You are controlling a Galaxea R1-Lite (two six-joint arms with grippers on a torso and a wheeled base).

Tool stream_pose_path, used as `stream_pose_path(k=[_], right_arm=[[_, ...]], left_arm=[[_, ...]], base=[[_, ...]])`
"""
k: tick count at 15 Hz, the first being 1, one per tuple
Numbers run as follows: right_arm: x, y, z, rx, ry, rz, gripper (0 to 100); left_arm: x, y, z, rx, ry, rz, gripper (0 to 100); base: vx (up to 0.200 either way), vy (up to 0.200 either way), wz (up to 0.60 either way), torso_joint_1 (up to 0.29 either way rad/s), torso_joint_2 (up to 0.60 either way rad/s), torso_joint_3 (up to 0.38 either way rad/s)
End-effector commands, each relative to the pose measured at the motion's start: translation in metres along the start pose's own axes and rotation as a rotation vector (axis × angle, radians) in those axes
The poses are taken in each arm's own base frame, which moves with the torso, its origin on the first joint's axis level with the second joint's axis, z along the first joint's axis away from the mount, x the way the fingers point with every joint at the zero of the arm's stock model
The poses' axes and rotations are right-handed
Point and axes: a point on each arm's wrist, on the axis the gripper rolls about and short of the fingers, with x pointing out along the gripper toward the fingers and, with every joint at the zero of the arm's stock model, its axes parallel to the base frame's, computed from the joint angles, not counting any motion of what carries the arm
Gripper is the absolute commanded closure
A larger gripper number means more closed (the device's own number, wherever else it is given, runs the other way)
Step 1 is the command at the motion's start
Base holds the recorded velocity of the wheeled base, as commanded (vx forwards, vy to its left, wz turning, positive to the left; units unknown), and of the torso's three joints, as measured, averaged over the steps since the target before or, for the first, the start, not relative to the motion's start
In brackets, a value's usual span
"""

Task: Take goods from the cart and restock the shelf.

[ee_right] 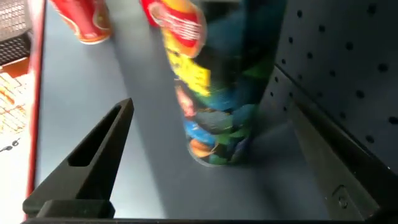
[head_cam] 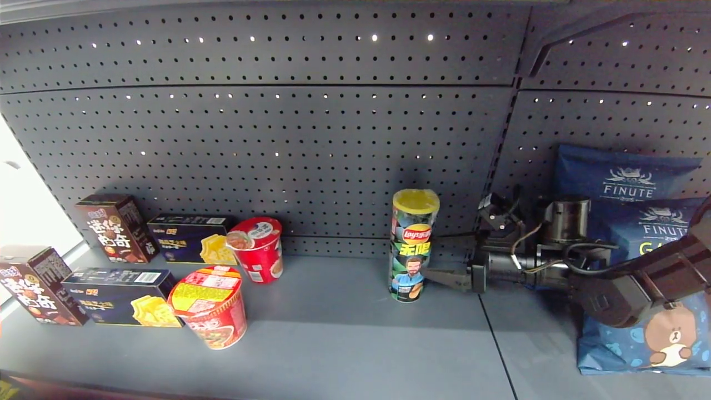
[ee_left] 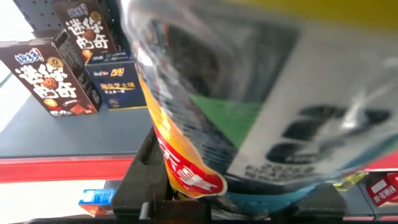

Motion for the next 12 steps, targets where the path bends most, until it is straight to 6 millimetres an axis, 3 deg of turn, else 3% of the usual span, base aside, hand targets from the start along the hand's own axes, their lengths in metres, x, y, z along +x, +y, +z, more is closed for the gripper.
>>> stream_pose_path(k=[1, 12], right_arm=[[0.018, -0.012, -0.013, 0.015, 0.016, 0.009, 0], [0.064, -0.029, -0.024, 0.025, -0.001, 0.046, 0]], left_arm=[[0.0, 0.0, -0.001, 0.0, 0.005, 0.003, 100], [0.002, 0.0, -0.009, 0.003, 0.032, 0.009, 100]], base=[[0.0, 0.0, 0.0, 0.0, 0.0, 0.0], [0.0, 0.0, 0.0, 0.0, 0.0, 0.0]])
